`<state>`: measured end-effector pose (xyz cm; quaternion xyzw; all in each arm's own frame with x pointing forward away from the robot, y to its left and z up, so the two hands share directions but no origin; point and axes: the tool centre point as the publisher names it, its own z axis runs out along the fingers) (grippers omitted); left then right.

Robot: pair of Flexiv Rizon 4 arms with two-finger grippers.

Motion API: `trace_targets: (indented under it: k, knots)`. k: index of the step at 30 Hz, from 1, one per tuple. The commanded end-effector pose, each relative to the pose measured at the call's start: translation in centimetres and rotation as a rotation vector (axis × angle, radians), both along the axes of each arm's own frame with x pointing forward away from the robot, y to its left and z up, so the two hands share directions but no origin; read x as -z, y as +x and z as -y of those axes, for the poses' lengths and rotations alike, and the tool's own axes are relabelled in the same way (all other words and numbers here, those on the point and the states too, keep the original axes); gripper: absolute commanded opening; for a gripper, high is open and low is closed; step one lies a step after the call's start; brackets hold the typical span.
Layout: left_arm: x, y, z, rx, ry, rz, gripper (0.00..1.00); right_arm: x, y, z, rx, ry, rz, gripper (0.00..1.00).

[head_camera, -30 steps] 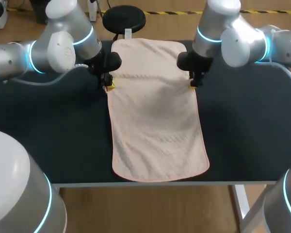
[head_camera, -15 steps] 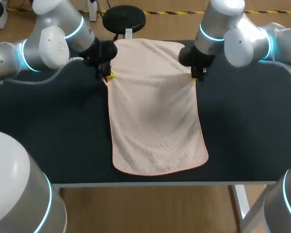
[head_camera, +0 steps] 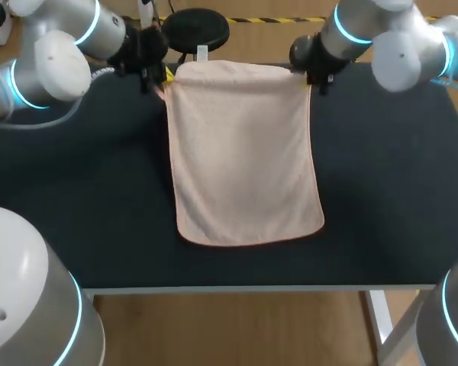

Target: Fold the towel

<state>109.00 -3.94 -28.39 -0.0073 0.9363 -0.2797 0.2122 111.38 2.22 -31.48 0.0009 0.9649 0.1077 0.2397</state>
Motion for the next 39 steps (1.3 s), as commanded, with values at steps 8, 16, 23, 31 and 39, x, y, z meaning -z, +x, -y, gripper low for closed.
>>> trace_targets:
  k: [8, 16, 23, 31, 39]
  knots:
    - [-8.8, 2.5, -2.1, -0.076, -0.056, 0.203, 0.00, -12.2, 0.9, 1.2, -0.002, 0.121, 0.185, 0.00]
    - [-13.1, 6.0, -2.5, -0.144, -0.066, 0.337, 0.00, -17.3, 3.8, 1.1, -0.020, 0.164, 0.304, 0.00]
    - [-18.0, 8.4, -3.1, -0.198, -0.097, 0.457, 0.00, -20.4, 5.9, 0.4, -0.046, 0.194, 0.372, 0.00]
    - [-23.2, 10.1, -4.2, -0.240, -0.103, 0.581, 0.00, -24.9, 8.5, -1.0, -0.080, 0.210, 0.478, 0.00]
    - [-26.7, 9.8, -4.7, -0.253, -0.102, 0.659, 0.00, -28.6, 8.7, -1.6, -0.103, 0.237, 0.573, 0.00]
